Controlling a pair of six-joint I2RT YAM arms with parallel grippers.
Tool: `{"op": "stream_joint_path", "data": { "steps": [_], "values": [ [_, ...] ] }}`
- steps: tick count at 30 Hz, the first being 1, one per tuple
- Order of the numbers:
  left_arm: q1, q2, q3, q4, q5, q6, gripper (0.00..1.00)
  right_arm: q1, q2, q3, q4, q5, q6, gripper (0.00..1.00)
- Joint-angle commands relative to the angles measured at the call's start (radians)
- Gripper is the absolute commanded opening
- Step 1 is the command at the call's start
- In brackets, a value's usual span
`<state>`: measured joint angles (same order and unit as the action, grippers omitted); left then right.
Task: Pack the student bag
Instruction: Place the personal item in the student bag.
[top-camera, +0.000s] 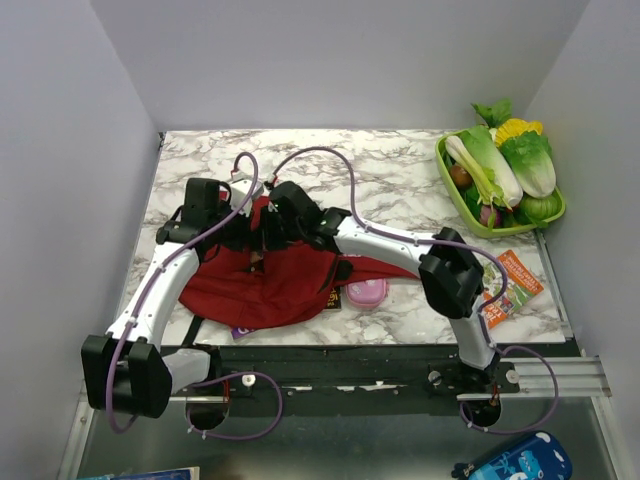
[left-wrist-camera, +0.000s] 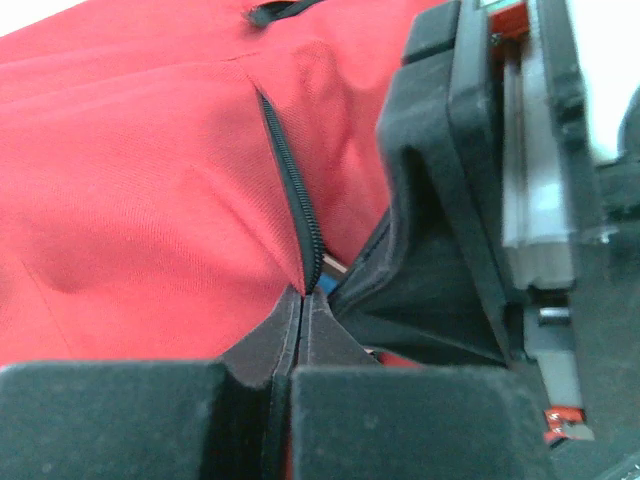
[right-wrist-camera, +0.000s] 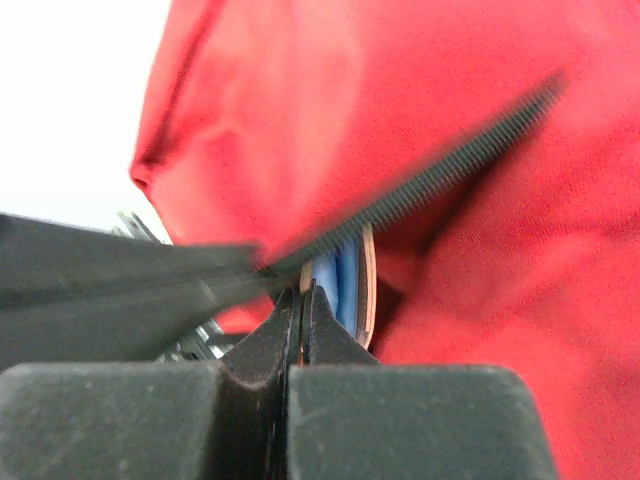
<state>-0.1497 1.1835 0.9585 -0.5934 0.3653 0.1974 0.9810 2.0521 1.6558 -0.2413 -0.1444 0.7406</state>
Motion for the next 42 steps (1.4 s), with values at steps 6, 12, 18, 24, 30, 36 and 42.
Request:
{"op": "stream_joint_path", "data": {
  "steps": [6, 12, 18, 24, 30, 36, 42],
  "values": [
    [-0.001, -0.065, 0.026, -0.014, 0.133, 0.008, 0.00, 0.044, 0.161, 0.176, 0.182, -0.083, -0.007, 0.04],
    [-0.001, -0.078, 0.016, -0.022, 0.124, 0.030, 0.00, 0.016, 0.047, -0.022, 0.207, -0.020, -0.038, 0.76],
    [0.002, -0.074, 0.022, -0.059, 0.133, 0.062, 0.01, -0.059, -0.128, -0.237, 0.315, -0.015, -0.007, 0.77],
    [0.002, -0.056, 0.057, -0.170, 0.116, 0.169, 0.05, -0.114, -0.194, -0.283, 0.346, -0.121, -0.023, 0.57],
    [0.002, -0.076, 0.106, -0.363, 0.153, 0.394, 0.08, -0.119, -0.294, -0.343, 0.298, -0.063, -0.104, 0.67],
    [0.002, -0.067, 0.160, -0.621, 0.242, 0.634, 0.18, -0.119, -0.434, -0.563, 0.408, 0.015, -0.185, 0.87],
    [0.002, -0.127, 0.085, -0.363, 0.083, 0.487, 0.28, -0.119, -0.464, -0.622, 0.442, -0.020, -0.207, 0.89]
  ]
}}
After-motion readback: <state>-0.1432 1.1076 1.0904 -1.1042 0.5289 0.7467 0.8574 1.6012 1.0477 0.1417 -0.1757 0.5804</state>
